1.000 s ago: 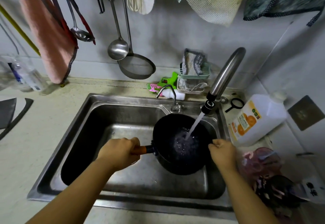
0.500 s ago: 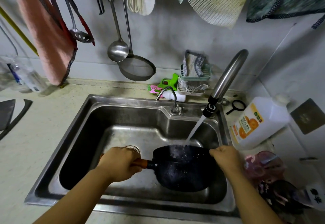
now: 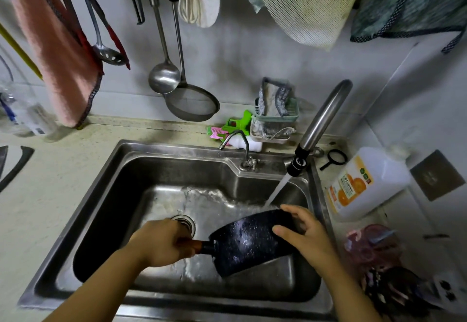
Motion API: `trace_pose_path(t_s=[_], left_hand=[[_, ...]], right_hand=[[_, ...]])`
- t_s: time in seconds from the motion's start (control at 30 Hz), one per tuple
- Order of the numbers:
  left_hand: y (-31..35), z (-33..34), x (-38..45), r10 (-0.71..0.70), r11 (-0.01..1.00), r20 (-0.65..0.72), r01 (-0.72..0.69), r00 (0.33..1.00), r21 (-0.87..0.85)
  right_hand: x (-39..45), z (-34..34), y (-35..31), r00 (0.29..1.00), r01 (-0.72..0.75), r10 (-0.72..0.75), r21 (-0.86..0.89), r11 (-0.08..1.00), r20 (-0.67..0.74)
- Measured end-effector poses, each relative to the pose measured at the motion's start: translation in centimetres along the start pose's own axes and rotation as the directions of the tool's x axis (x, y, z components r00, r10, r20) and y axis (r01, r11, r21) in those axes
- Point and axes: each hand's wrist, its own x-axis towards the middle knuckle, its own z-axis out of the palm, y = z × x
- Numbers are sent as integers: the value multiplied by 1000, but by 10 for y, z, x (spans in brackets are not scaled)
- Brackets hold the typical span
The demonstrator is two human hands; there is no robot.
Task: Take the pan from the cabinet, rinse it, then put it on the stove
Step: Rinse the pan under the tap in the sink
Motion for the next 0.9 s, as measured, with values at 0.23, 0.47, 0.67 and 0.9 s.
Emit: trace_pose_path(t_s=[0.23, 0.47, 0.67, 0.9], left_hand=[[0, -24, 9, 6, 990, 70, 5, 998, -144], [0, -22, 15, 1, 945, 151, 49, 989, -323], [8, -16, 22, 23, 919, 224, 67, 974, -387], [36, -27, 31, 29, 936, 216, 49, 976, -347]], right_hand=[[1, -1, -10, 998, -30, 36, 115, 993, -44], [10, 7, -8, 991, -57, 63, 52, 997, -118], [13, 8, -3, 980, -90, 87, -7, 996, -176], [14, 2, -7, 969, -81, 64, -61, 995, -236]])
